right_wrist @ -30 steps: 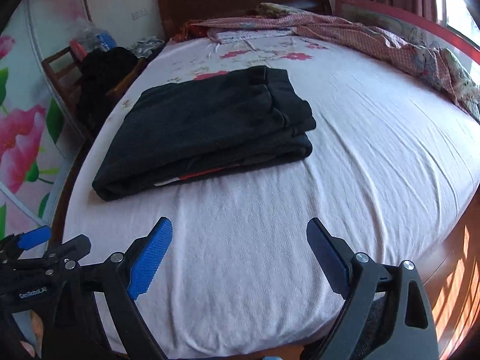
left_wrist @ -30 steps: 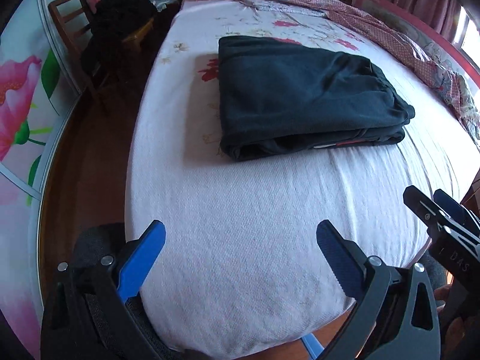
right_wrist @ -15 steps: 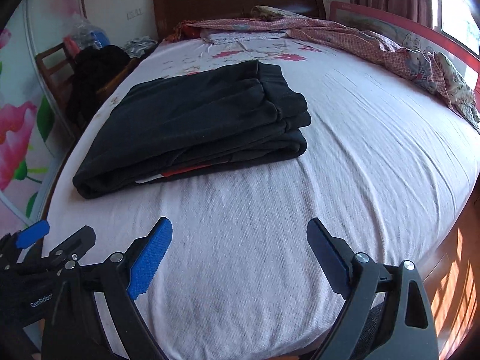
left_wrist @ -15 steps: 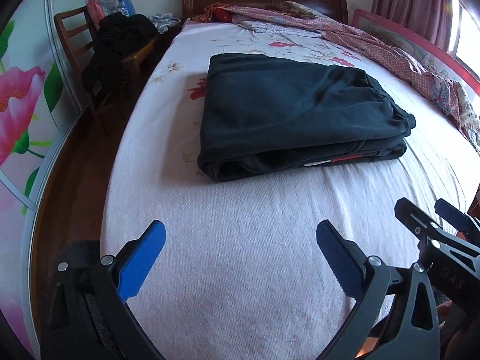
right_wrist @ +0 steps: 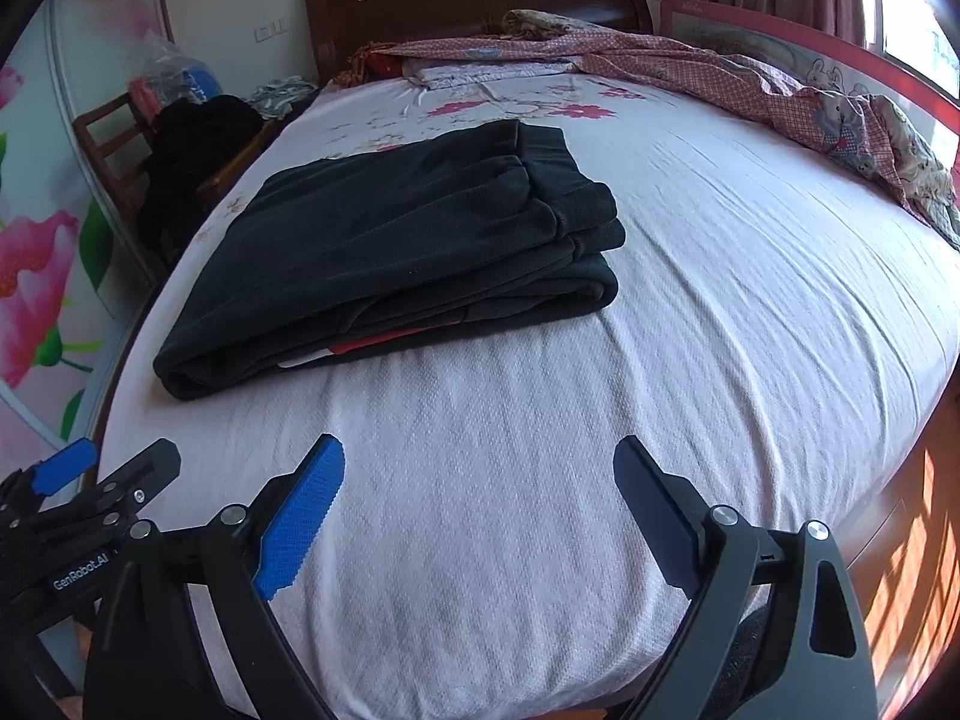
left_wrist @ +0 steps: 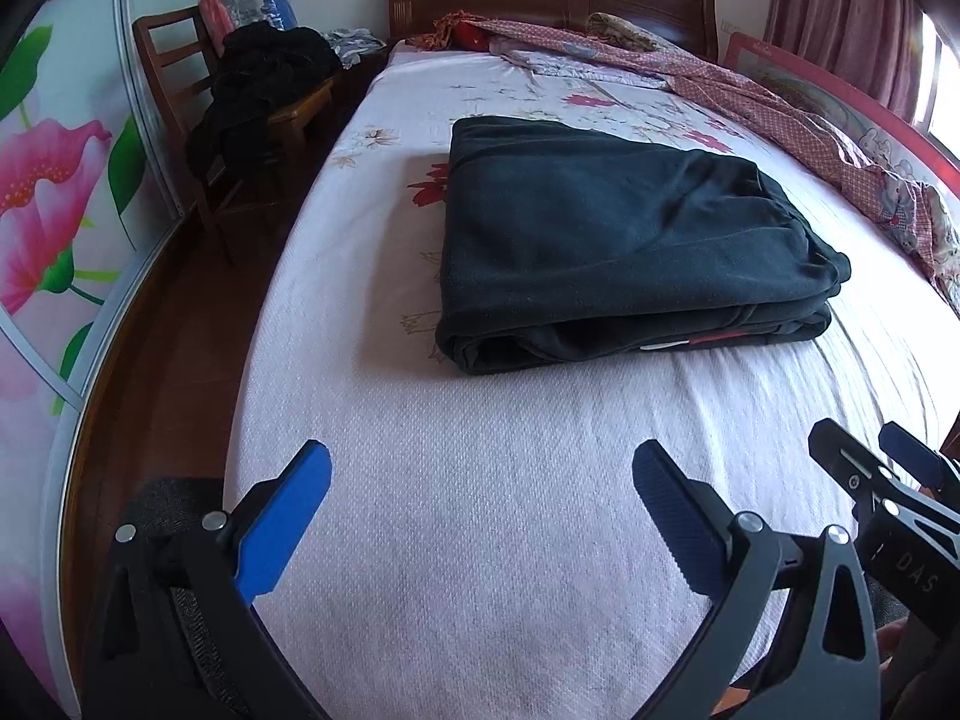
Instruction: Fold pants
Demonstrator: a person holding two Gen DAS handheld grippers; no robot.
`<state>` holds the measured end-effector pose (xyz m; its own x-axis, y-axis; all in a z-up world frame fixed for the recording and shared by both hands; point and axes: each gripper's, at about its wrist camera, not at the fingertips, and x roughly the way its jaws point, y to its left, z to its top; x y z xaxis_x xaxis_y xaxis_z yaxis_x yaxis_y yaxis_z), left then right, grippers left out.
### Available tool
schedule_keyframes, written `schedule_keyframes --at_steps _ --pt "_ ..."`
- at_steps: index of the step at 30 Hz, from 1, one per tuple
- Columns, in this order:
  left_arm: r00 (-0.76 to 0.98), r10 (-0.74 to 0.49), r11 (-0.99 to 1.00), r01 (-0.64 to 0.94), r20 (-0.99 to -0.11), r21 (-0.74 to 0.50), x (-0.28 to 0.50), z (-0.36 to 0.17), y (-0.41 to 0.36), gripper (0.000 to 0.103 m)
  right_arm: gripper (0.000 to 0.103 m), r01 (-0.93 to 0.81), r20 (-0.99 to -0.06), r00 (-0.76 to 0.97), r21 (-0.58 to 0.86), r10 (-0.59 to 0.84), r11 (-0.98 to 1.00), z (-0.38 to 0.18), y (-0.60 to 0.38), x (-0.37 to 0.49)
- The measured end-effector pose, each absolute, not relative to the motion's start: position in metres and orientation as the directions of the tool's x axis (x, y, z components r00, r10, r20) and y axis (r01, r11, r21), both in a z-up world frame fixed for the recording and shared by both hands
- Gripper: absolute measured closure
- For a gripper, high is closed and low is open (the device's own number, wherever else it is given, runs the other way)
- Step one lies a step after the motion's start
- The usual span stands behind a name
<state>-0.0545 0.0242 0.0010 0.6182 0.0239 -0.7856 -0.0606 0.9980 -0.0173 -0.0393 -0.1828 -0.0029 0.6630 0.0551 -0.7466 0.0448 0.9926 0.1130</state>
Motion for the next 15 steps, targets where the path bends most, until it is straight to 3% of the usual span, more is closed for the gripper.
schedule_keyframes --at_steps 15 --pt "0.611 0.019 0.998 -0.064 -0.791 -0.025 -0.0540 0.0007 0.0264 0.002 0.012 0.024 -0.758 0.649 0.113 0.071 0.993 -0.0053 -0.1768 -0.0392"
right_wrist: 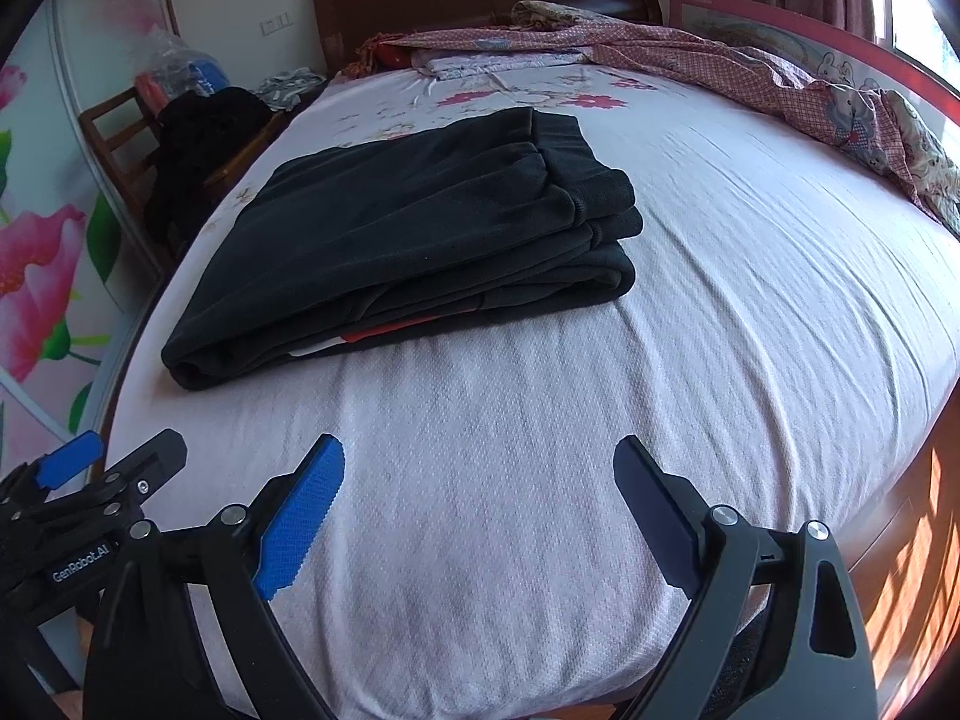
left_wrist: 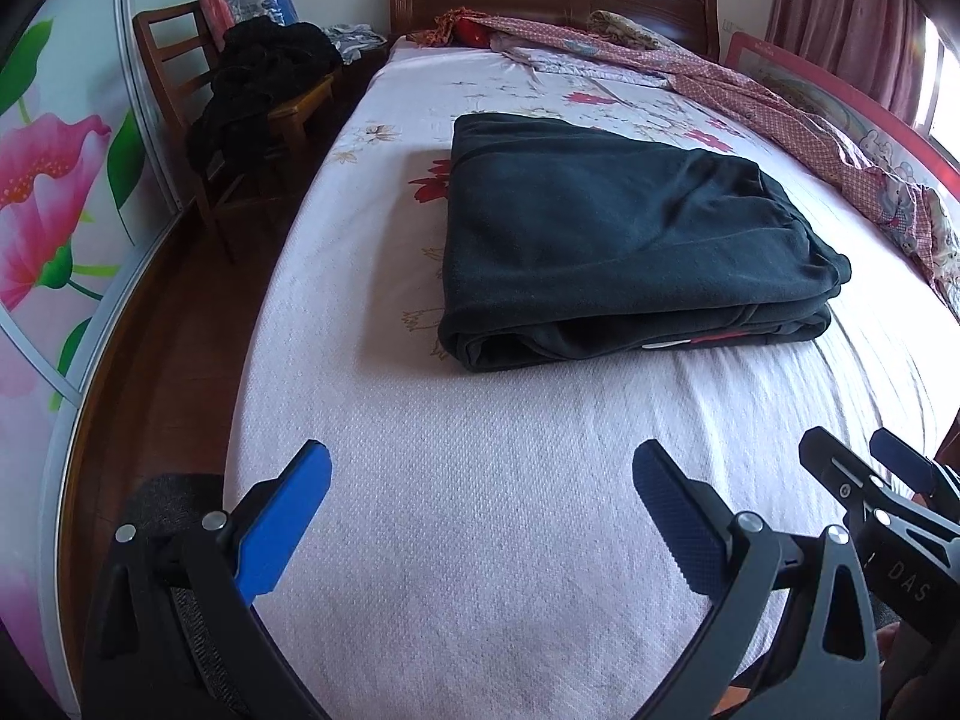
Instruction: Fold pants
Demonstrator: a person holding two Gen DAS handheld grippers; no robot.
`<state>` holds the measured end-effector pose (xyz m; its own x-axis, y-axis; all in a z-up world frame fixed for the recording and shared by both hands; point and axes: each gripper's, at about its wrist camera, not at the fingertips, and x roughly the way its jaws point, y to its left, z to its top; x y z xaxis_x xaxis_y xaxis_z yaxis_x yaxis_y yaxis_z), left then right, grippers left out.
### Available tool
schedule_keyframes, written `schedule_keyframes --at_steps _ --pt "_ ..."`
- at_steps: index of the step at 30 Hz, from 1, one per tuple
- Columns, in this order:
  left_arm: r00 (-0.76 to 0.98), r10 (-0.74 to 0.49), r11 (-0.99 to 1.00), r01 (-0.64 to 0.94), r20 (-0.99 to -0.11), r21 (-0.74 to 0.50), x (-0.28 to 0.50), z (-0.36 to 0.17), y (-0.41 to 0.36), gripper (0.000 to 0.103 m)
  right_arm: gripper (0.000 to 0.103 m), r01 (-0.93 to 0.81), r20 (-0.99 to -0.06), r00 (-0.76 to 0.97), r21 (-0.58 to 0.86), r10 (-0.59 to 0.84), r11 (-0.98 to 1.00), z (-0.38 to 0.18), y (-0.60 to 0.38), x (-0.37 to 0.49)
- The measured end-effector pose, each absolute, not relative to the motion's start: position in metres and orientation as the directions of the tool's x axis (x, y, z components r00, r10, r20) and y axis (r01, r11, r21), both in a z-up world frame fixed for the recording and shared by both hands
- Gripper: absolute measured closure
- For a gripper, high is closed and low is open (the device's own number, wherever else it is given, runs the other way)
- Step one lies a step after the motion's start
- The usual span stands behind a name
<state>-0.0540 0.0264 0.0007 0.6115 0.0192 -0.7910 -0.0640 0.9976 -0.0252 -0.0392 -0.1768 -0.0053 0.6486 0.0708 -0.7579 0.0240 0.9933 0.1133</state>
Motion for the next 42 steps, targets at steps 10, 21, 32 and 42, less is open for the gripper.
schedule_keyframes --at_steps 10,21,32,42 --pt "0.608 0.017 0.998 -0.063 -0.794 -0.026 -0.0539 0.0003 0.0268 0.002 0.012 0.021 -0.760 0.645 0.116 0.076 0.993 -0.0059 -0.1759 -0.0390" --pt "0.605 0.017 0.998 -0.064 -0.796 -0.027 -0.0536 -0.0004 0.0257 0.002 0.012 0.019 -0.764 0.640 0.120 0.080 0.993 -0.0073 -0.1755 -0.0380" --pt "0.603 0.016 0.998 -0.063 -0.797 -0.027 -0.0531 0.0001 0.0257 0.002 0.012 0.022 -0.761 0.644 0.125 0.082 0.992 -0.0052 -0.1764 -0.0387" --pt "0.599 0.014 0.998 -0.059 -0.801 -0.027 -0.0535 0.0007 0.0257 0.002 0.012 0.023 -0.762 0.642 0.129 0.085 0.991 -0.0055 -0.1773 -0.0381"
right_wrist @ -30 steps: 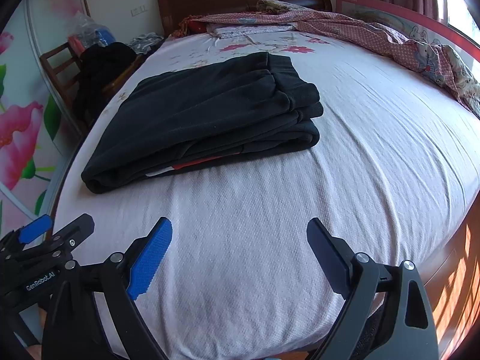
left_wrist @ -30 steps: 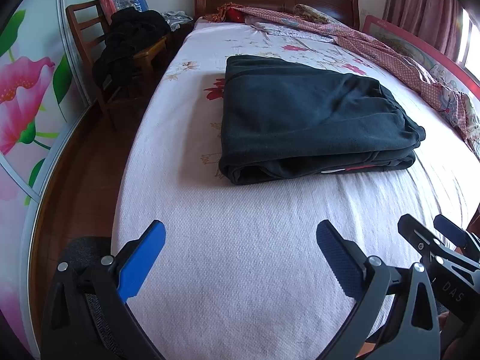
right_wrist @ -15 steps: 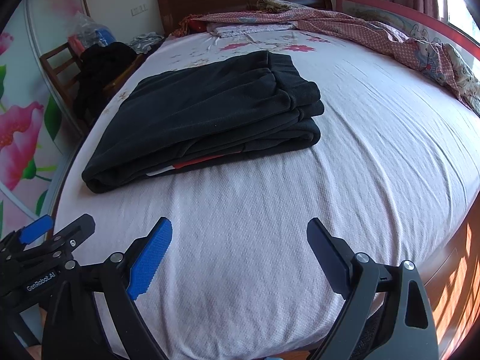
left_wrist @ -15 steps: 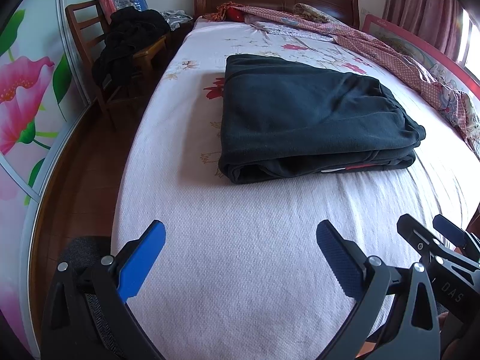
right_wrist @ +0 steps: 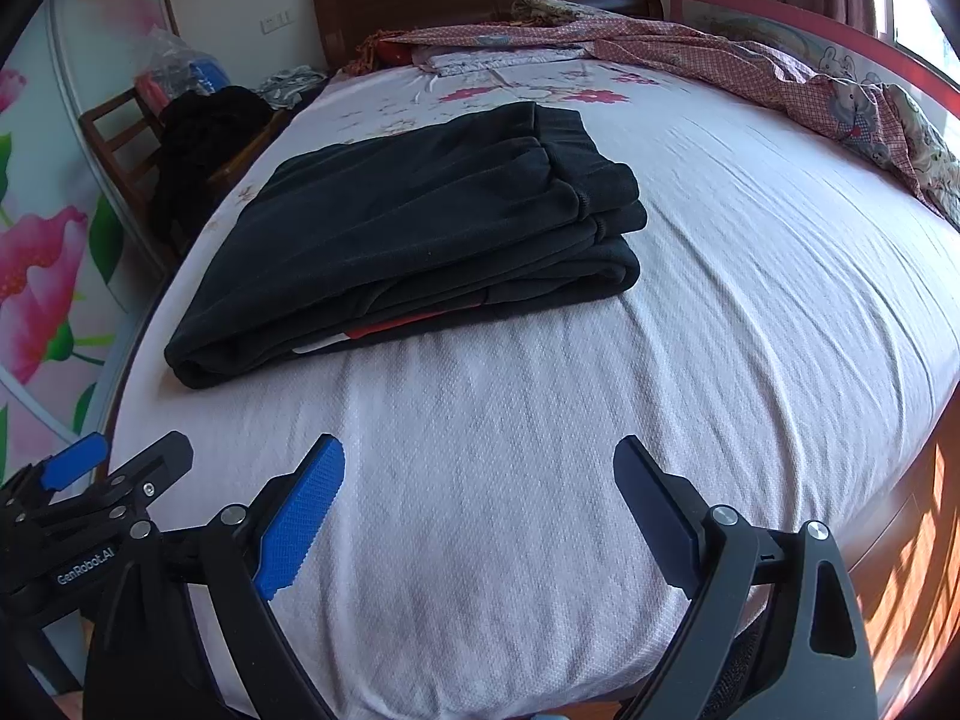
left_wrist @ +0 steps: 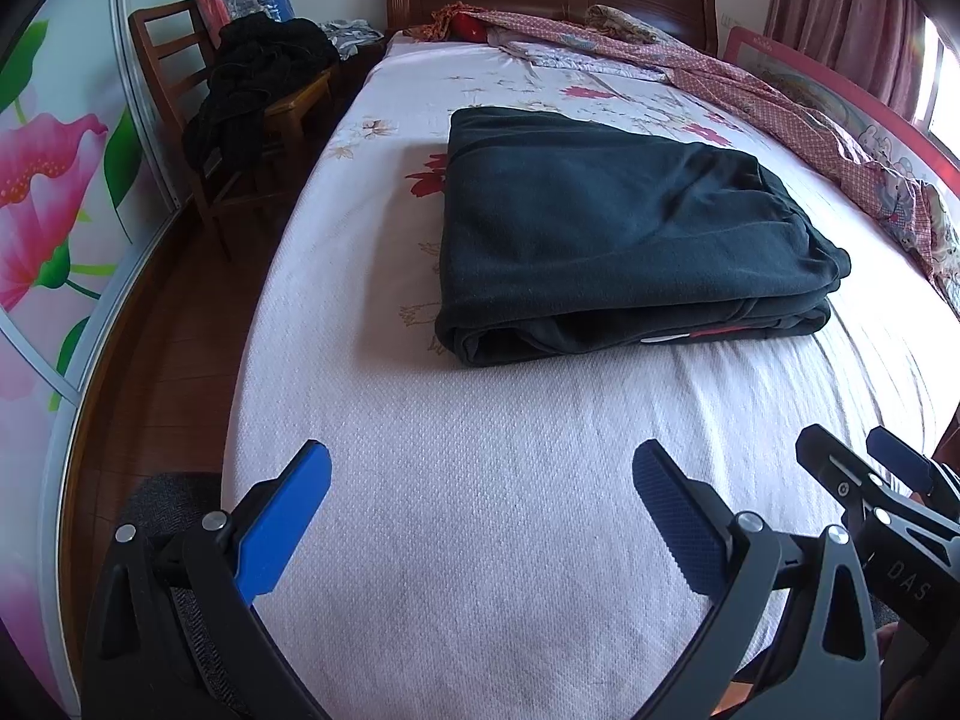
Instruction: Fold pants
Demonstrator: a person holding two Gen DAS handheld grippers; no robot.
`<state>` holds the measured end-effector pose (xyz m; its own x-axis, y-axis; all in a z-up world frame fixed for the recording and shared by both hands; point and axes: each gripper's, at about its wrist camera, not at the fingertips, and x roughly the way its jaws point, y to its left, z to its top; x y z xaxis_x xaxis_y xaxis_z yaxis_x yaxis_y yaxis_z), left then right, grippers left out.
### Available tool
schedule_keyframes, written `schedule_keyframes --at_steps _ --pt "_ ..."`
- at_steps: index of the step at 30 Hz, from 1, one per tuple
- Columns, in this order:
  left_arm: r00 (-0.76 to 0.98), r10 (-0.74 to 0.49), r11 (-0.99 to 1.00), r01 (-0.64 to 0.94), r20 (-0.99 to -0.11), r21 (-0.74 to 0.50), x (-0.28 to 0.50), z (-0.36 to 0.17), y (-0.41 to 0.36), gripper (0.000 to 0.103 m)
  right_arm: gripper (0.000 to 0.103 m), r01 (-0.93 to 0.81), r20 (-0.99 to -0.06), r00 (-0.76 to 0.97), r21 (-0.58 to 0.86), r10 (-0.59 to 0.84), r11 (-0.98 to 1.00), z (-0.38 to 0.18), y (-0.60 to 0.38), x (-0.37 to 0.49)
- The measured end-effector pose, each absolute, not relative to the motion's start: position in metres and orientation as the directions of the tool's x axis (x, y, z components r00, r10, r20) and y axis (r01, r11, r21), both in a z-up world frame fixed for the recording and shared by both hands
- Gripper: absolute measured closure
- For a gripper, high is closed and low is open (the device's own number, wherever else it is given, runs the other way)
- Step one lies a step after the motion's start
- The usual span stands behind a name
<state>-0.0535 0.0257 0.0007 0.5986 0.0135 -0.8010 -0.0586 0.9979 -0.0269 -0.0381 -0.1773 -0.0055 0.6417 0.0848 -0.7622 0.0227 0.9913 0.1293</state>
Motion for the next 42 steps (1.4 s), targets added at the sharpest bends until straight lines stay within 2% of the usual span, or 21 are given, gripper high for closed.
schedule_keyframes --at_steps 42 --pt "0.588 0.018 0.998 -0.060 -0.809 -0.021 -0.0525 -0.0020 0.0242 0.002 0.012 0.014 -0.760 0.644 0.131 0.091 0.991 -0.0048 -0.1774 -0.0387"
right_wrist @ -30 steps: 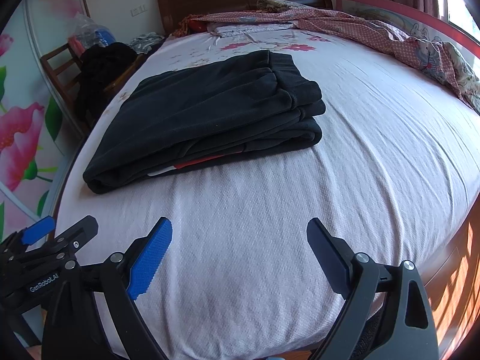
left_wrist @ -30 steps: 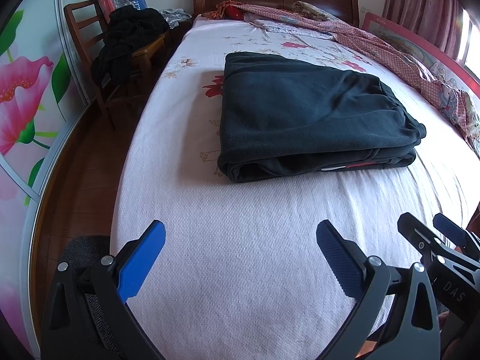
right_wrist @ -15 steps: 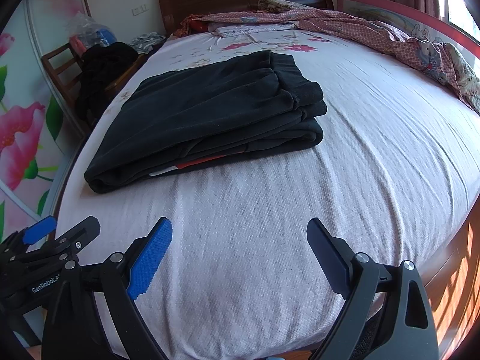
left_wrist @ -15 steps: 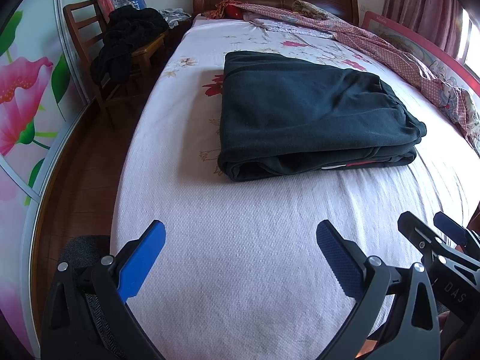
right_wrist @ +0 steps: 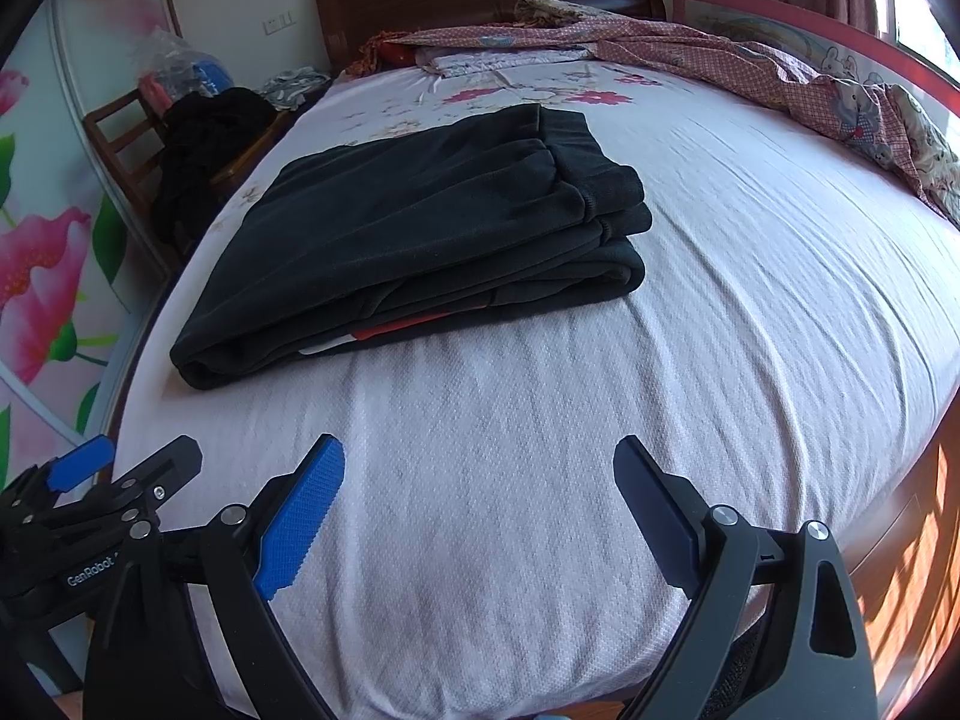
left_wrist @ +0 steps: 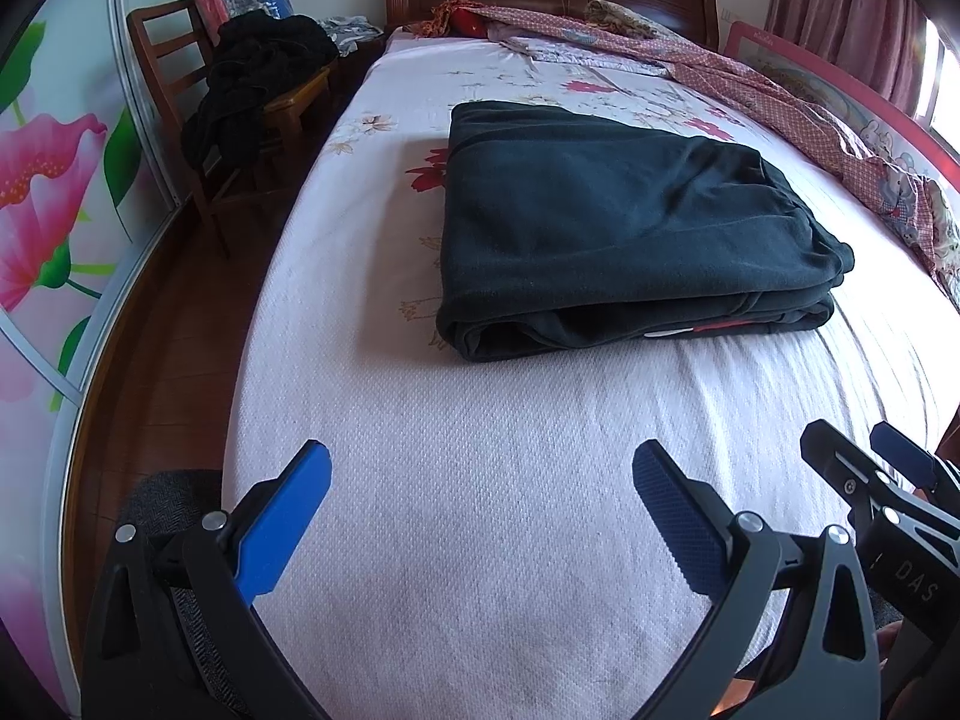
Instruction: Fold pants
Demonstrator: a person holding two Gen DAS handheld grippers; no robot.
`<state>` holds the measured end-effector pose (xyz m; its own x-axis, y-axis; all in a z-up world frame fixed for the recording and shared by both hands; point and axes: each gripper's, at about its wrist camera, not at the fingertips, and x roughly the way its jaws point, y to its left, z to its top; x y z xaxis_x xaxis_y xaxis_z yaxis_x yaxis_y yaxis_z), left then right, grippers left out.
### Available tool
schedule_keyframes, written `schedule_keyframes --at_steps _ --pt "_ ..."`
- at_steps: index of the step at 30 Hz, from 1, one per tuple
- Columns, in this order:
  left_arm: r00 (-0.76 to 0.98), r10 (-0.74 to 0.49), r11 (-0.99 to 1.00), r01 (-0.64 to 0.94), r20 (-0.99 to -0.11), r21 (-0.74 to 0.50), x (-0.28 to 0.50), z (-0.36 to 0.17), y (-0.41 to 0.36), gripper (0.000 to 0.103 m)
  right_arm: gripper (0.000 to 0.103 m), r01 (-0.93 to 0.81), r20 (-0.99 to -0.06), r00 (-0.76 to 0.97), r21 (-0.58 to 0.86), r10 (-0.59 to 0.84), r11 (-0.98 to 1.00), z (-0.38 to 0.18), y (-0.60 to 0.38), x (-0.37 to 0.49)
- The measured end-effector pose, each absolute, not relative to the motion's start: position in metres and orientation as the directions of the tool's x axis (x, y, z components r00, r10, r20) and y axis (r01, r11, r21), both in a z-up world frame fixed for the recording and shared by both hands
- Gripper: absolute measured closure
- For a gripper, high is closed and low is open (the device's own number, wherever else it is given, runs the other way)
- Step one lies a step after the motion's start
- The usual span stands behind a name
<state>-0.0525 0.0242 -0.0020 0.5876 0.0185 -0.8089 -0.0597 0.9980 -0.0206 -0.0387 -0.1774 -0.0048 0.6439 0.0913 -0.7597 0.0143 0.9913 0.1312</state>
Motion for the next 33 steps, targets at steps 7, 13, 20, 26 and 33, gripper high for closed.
schedule_keyframes --at_steps 7,13,20,26,33 --pt "0.583 0.031 0.998 -0.068 -0.812 -0.011 -0.051 0.005 0.026 0.002 0.012 0.042 -0.758 0.646 0.150 0.087 0.988 -0.002 -0.186 -0.042" --pt "0.632 0.075 0.997 -0.076 -0.771 0.036 -0.056 0.036 0.028 0.002 0.012 0.086 -0.743 0.624 0.370 0.240 0.925 -0.005 -0.218 -0.051" --pt "0.680 0.070 0.992 0.028 -0.730 0.121 -0.067 0.075 0.015 0.002 0.012 0.187 -0.756 0.554 0.521 0.348 0.833 -0.031 -0.246 -0.065" --pt "0.748 0.114 0.976 0.037 -0.654 0.213 -0.090 0.102 0.008 0.002 0.012 0.208 -0.766 0.536 0.527 0.355 0.824 -0.037 -0.246 -0.063" --pt "0.717 0.163 0.975 -0.011 -0.678 0.223 -0.089 0.100 0.017 0.002 0.012 0.179 -0.781 0.519 0.498 0.349 0.848 -0.037 -0.234 -0.058"
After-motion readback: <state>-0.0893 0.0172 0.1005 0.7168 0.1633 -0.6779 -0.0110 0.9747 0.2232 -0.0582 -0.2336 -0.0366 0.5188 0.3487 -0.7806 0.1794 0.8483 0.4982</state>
